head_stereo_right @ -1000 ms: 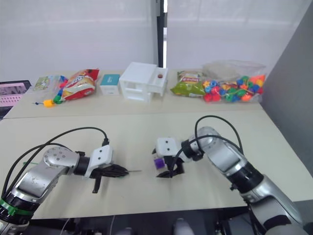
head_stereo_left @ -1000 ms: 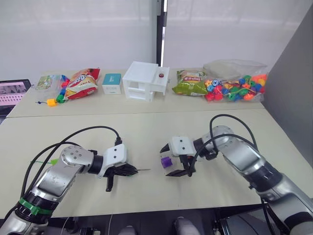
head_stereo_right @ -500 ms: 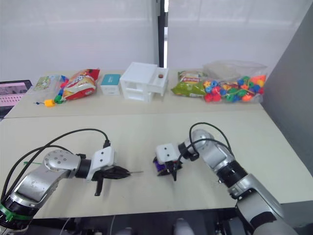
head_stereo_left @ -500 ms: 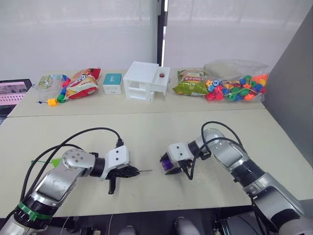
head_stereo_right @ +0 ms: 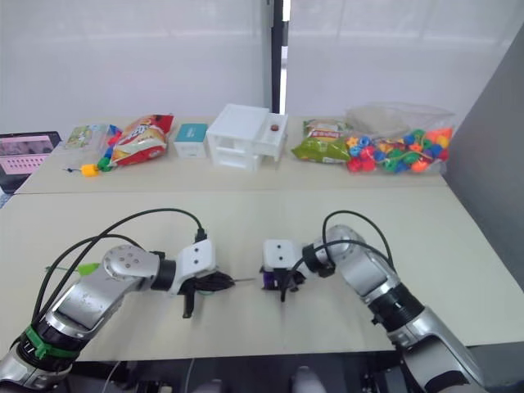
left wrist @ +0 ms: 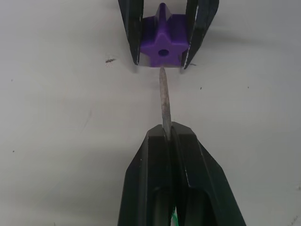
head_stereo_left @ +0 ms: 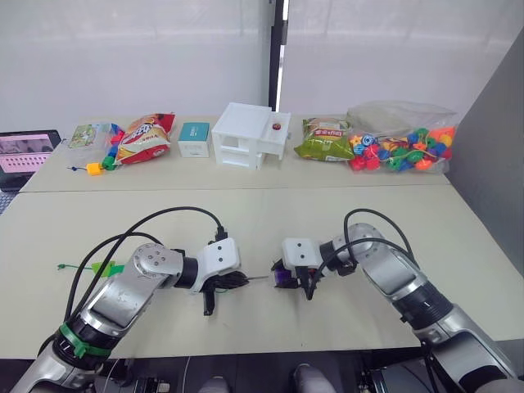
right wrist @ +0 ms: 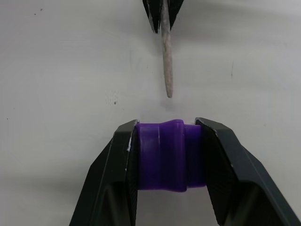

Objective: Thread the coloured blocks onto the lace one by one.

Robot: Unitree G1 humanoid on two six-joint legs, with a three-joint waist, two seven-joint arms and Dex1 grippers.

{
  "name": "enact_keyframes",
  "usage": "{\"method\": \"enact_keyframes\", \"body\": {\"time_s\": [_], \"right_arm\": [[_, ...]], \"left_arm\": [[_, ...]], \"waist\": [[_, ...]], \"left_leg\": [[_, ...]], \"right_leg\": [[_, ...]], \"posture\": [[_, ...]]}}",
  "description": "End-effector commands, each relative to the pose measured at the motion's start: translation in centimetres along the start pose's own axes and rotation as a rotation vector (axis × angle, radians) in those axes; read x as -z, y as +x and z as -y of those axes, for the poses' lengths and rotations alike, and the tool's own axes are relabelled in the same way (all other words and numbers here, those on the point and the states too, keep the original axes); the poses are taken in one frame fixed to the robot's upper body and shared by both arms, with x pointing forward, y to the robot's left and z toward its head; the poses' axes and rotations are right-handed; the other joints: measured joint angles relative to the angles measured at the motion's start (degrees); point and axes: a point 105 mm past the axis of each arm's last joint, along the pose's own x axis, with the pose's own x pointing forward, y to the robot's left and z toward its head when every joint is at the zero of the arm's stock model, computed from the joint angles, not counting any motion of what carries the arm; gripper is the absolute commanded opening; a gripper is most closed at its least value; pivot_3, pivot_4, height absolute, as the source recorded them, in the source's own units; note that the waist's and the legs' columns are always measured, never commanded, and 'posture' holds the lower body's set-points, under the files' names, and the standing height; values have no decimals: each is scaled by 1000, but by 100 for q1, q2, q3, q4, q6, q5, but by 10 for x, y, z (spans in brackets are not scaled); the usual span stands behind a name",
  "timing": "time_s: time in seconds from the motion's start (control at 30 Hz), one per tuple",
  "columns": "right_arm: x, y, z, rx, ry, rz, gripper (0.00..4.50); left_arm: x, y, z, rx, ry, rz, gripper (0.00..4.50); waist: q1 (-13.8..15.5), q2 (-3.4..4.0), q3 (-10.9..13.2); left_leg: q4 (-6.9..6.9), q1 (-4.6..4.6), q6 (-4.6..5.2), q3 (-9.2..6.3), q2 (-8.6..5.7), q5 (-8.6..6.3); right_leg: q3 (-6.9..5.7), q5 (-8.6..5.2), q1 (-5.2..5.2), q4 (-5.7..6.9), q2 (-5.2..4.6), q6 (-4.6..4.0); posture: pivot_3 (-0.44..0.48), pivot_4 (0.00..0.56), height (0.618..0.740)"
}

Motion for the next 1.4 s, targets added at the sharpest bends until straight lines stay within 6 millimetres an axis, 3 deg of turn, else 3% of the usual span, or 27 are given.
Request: {"method": "enact_keyframes", "body": {"time_s": [0.03, 0.87, 1.4], "right_arm": [[4, 1, -8, -22, 27, -27, 1349], [-8, 6, -9, -4, 109, -15, 1349], [-27, 17, -18, 9, 231, 24, 1349]], "left_arm": [[-13, -2, -1, -8, 49, 21, 0], [-21, 14, 8, 16, 25, 67, 0], [-45, 45, 18, 148, 34, 201, 0]], "waist": [[0, 0, 0], [-5, -1, -1], [12, -2, -2]], "left_leg": [[0, 0, 0, 0, 0, 0], [0, 1, 0, 0, 0, 0], [6, 2, -1, -2, -3, 1]], "right_leg": [[0, 0, 0, 0, 0, 0], [0, 0, 2, -1, 1, 0], [0, 0, 7, -1, 0, 1]], "posture": [[0, 150, 740], [0, 150, 740], [0, 150, 740]]}}
